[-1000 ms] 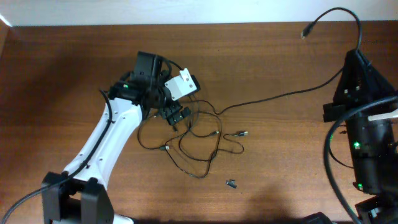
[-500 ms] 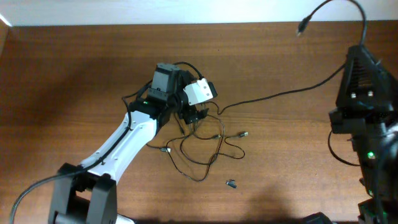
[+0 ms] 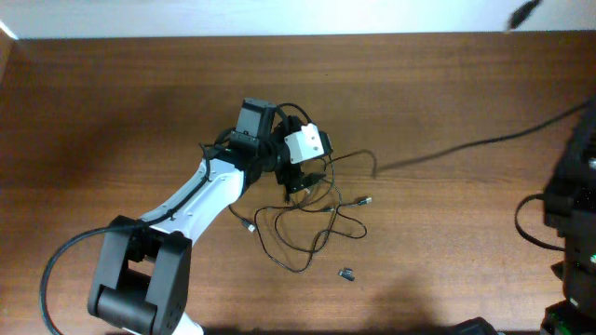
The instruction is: Untangle cables
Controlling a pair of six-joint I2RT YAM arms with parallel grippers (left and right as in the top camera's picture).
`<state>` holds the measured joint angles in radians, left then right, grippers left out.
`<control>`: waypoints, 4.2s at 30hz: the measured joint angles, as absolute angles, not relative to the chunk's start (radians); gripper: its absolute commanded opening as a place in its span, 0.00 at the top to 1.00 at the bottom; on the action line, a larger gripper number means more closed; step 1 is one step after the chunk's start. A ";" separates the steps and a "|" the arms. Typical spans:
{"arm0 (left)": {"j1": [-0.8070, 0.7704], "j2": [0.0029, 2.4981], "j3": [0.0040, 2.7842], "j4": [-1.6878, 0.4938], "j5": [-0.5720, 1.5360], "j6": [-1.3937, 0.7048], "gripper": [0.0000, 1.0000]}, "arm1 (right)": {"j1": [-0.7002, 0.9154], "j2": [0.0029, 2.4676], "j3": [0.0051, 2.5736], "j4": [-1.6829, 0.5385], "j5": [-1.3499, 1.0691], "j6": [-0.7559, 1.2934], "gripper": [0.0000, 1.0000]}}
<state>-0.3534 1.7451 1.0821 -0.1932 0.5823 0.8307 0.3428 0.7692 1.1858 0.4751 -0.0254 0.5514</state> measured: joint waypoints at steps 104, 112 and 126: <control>-0.733 1.981 1.077 0.162 0.347 0.347 0.11 | 0.343 0.802 1.186 0.426 -0.044 0.601 0.96; -0.733 2.022 1.077 0.162 0.347 0.350 0.85 | 0.343 0.802 1.186 0.419 -0.044 0.602 0.96; -0.732 1.966 1.076 0.291 0.339 0.213 1.00 | 0.343 0.802 1.186 0.418 -0.013 0.593 0.96</control>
